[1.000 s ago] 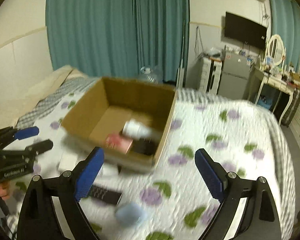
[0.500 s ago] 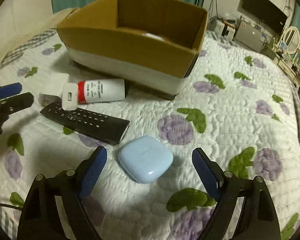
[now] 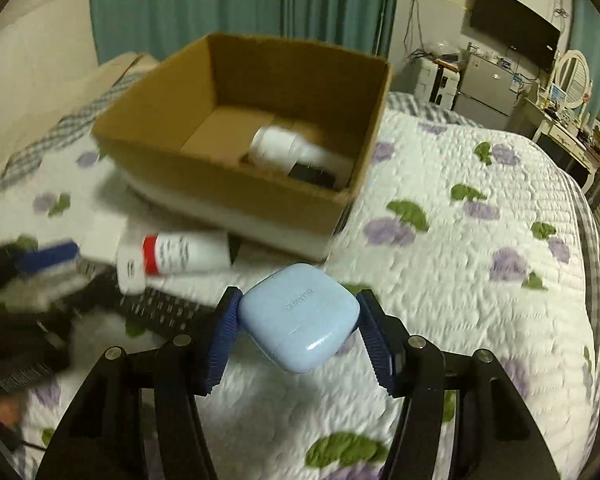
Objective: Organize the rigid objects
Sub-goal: 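Grasp the light blue earbud case with the right tool, then grasp the white power bank with the left tool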
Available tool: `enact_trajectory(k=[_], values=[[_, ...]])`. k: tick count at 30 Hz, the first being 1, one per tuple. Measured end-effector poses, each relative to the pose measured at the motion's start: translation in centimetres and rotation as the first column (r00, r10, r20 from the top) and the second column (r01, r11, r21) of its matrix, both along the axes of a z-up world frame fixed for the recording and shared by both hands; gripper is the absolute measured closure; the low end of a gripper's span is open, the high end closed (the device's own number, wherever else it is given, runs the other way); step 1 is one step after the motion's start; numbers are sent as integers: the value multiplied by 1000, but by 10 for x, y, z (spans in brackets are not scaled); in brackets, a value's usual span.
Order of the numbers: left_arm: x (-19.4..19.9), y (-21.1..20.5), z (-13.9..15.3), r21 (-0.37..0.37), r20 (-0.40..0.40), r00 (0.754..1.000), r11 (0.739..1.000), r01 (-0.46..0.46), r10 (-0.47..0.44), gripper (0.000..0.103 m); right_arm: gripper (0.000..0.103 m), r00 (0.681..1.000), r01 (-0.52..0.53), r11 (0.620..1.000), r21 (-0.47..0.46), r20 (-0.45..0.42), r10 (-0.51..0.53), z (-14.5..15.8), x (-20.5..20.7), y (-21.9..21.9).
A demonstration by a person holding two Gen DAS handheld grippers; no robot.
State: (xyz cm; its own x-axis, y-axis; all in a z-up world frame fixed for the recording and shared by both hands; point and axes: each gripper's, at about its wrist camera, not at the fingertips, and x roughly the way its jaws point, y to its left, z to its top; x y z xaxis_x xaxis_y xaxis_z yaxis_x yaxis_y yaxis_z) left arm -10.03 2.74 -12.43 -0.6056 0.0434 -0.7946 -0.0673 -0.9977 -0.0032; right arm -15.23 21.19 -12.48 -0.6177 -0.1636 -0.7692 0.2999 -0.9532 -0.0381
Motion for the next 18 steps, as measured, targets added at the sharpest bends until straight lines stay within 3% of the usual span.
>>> enact_trajectory(k=[8,9,10,11,18], values=[[-28,29,-31,-150,1,1000,988,-30,30,43,45,1000,2,997,-72,23,0,-4,2,9],[-29,29,-32,-165,-6,999,986,-36,35,48,45,1000,-2,997,-75,22,3,-5,3,8],[-29,29,-33,-191,-14,999,980,-50,49,60,45,1000,-4,997,-76,22,6,-5,4,8],[-29,28,-32,-196,-17,998,979,-59,56,62,45,1000,-6,997,-75,22,8,-5,5,8],[-2,5,-18,-81,3,1000,997,-19,19,79,45,1000,1,997,-78,12,0,-4,8,10]])
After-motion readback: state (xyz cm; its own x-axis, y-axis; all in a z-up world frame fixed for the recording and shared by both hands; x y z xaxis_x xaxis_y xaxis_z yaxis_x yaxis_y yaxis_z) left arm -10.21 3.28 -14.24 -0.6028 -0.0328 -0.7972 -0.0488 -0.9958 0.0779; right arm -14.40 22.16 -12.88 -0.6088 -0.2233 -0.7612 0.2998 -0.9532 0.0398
